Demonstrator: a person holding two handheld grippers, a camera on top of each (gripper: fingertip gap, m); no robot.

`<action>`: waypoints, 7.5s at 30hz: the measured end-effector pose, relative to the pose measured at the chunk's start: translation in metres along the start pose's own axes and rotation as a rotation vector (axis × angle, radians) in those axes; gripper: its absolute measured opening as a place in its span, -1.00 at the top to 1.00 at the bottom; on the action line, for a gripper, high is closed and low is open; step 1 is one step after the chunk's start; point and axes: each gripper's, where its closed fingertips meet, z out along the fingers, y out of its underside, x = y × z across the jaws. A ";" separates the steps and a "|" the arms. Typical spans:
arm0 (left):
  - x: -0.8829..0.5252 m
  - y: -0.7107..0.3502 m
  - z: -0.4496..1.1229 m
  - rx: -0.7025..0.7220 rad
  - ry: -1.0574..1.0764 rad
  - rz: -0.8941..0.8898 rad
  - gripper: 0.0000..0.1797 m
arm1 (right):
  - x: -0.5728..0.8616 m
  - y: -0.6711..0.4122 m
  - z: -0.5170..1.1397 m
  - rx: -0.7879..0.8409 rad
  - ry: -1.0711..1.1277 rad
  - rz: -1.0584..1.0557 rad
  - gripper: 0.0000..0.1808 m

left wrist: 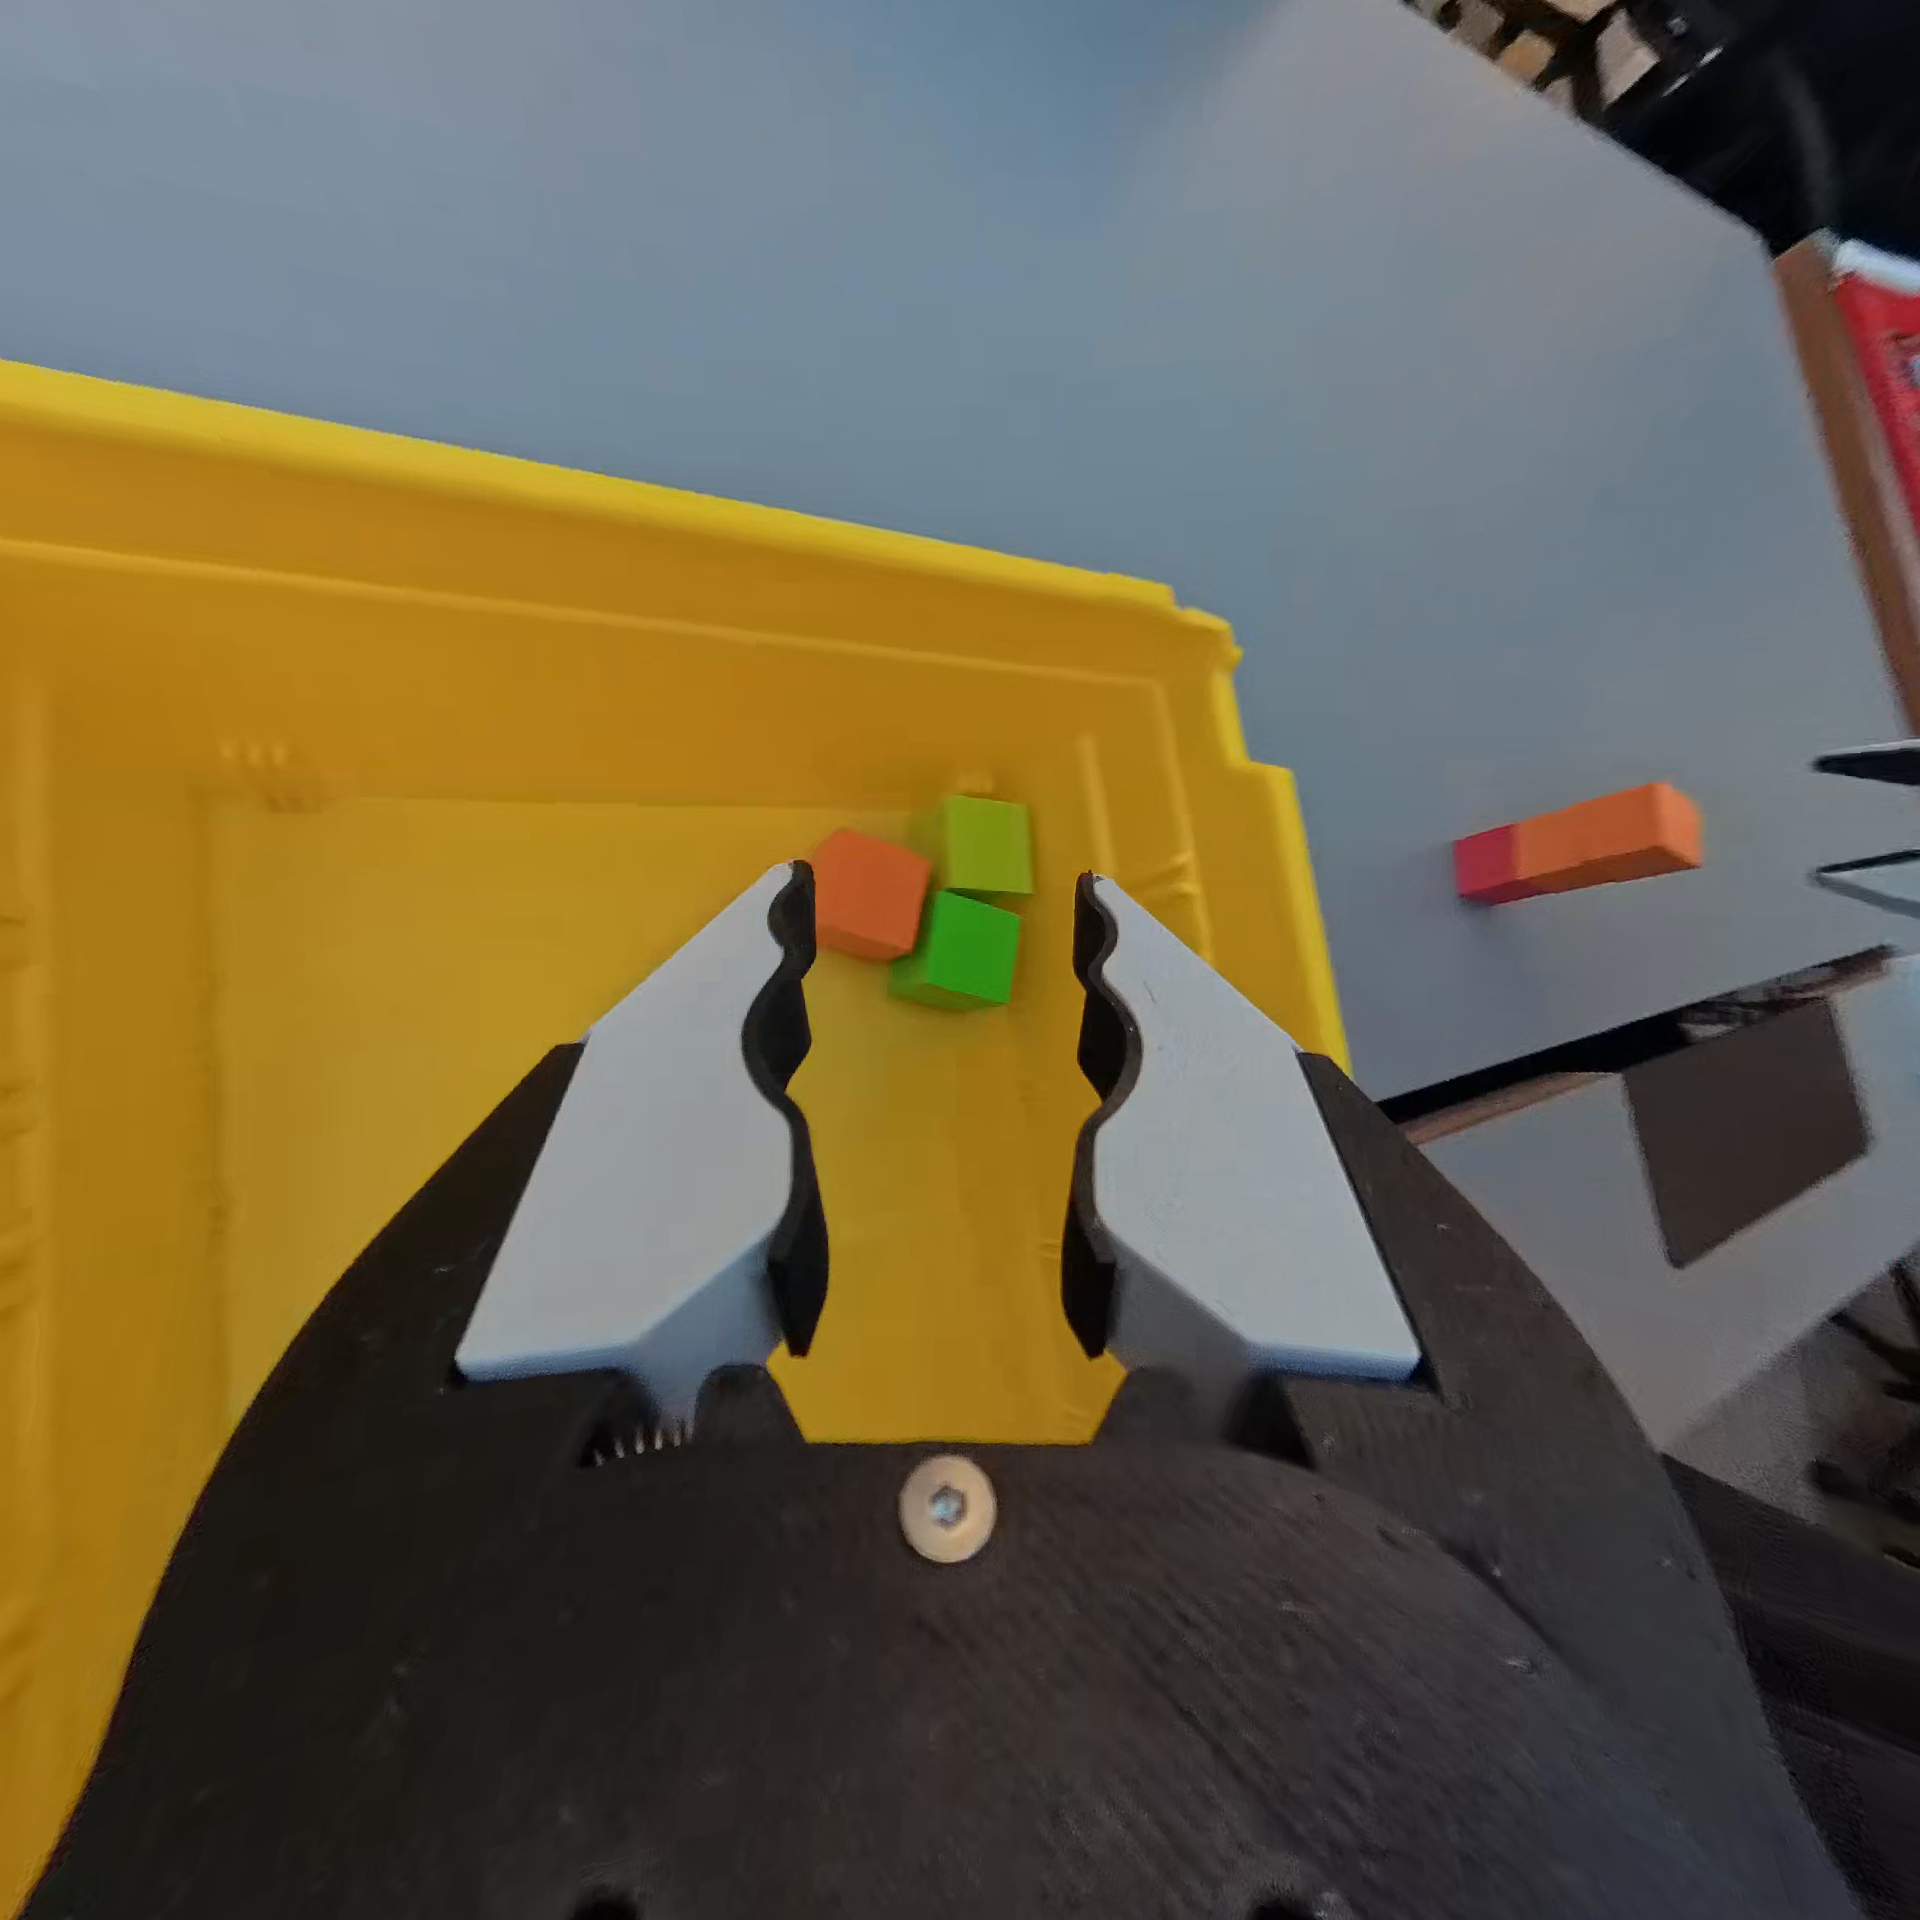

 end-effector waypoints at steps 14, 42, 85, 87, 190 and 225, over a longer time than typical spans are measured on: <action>-0.023 0.005 0.026 -0.045 -0.057 0.024 0.75 | -0.026 -0.048 -0.024 0.137 0.028 0.016 0.56; 0.235 -0.080 -0.118 0.159 1.295 -0.356 0.76 | -0.139 -0.199 -0.078 0.545 -0.558 0.277 0.73; 0.215 -0.040 -0.098 0.060 1.040 -0.328 0.60 | 0.008 0.001 0.012 0.200 0.214 -0.002 0.59; 0.216 -0.039 -0.098 0.058 1.041 -0.329 0.60 | 0.010 0.002 0.011 0.186 0.206 0.023 0.56; 0.239 -0.033 -0.056 0.394 0.435 1.032 0.71 | -0.114 -0.153 -0.051 0.360 -0.508 0.462 0.72; 0.156 -0.004 -0.028 0.089 0.382 0.508 0.23 | -0.002 -0.013 -0.004 -0.100 -0.108 -0.153 0.73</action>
